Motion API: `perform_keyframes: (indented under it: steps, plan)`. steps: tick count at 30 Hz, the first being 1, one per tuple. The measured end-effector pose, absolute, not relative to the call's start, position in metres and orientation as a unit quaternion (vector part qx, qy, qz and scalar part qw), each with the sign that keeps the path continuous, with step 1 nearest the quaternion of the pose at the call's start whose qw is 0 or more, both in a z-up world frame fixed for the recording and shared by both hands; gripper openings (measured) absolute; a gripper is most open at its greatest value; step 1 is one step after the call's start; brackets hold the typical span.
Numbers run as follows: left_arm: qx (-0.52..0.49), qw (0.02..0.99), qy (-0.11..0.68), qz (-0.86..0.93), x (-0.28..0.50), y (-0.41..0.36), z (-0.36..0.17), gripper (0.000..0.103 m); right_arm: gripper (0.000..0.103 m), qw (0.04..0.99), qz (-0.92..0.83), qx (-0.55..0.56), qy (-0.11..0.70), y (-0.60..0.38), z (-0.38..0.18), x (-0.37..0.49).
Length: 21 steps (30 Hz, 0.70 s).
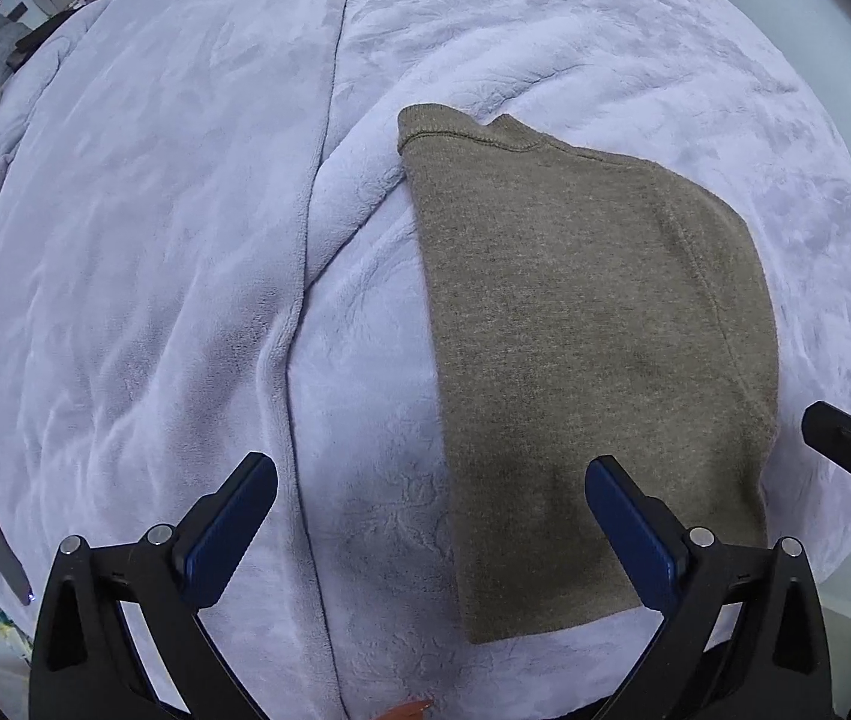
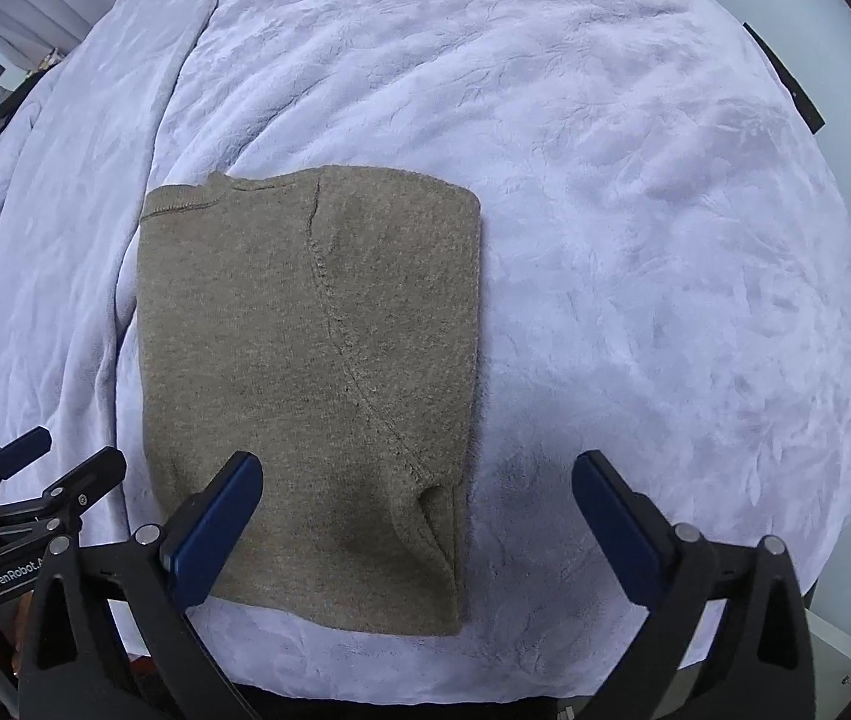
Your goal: Fold small clothes
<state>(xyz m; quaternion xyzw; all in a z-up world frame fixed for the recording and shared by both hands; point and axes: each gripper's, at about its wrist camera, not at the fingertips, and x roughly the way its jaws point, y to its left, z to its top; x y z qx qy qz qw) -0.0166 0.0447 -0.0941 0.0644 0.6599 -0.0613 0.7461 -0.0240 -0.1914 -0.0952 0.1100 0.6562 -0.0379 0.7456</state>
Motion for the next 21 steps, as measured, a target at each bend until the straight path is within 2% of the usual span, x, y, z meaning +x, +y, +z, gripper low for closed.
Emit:
perform_keyframes:
  steps: [21]
  plan:
    - [0.044,0.736,0.673,-0.063,-0.0134,0.0483,-0.0984,0.103,0.103,0.729,-0.042,0.109,0.674,-0.1886,-0.1036,-0.0229]
